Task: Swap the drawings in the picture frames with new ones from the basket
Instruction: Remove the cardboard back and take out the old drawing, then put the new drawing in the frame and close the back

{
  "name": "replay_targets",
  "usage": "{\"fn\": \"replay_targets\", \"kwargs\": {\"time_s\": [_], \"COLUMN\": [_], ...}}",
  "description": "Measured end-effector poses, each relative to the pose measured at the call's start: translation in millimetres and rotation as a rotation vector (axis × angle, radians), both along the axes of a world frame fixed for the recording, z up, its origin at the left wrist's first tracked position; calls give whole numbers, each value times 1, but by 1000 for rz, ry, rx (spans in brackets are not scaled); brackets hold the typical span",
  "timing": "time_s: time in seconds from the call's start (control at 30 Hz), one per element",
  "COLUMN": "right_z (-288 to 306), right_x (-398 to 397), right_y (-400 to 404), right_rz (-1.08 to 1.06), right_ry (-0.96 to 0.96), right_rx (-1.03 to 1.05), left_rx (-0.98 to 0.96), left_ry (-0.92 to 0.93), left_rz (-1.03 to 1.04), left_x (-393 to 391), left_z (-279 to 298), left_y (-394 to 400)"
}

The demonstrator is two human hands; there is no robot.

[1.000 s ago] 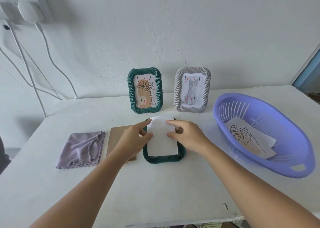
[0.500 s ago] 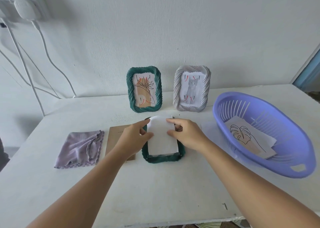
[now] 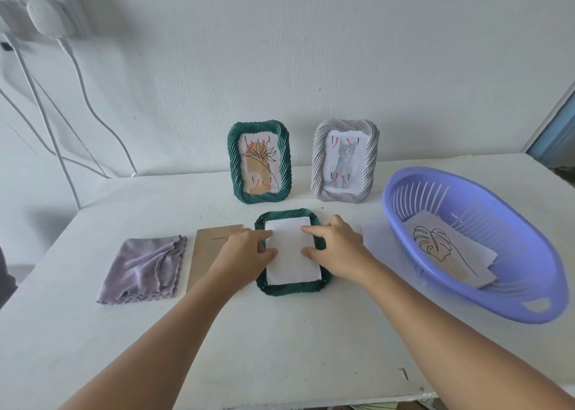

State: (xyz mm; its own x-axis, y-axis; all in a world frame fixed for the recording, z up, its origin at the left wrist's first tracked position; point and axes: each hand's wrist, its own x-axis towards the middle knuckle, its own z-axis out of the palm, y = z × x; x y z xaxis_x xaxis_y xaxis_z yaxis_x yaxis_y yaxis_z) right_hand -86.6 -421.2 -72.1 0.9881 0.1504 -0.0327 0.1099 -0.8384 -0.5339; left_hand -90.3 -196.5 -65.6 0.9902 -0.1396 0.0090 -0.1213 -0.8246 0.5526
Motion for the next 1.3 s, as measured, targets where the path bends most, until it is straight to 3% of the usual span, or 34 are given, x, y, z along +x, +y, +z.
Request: {"fn": "replay_targets", "kwargs": {"time_s": [0.97, 1.1, 1.3], "right_z": [-7, -8, -6], "right_x": [3, 3, 3], "right_y": [-4, -5, -4], "right_rz": [24, 27, 32], "right_ry": [1, 0, -1], "right_rx": [-27, -30, -35], "left_rx": [-38, 179, 481], "left_ry": [-87, -181, 31], "left_rz": [85, 235, 275], "left_x": [-4, -6, -12], "left_z": [1, 10, 6], "left_y": [1, 30, 60]}}
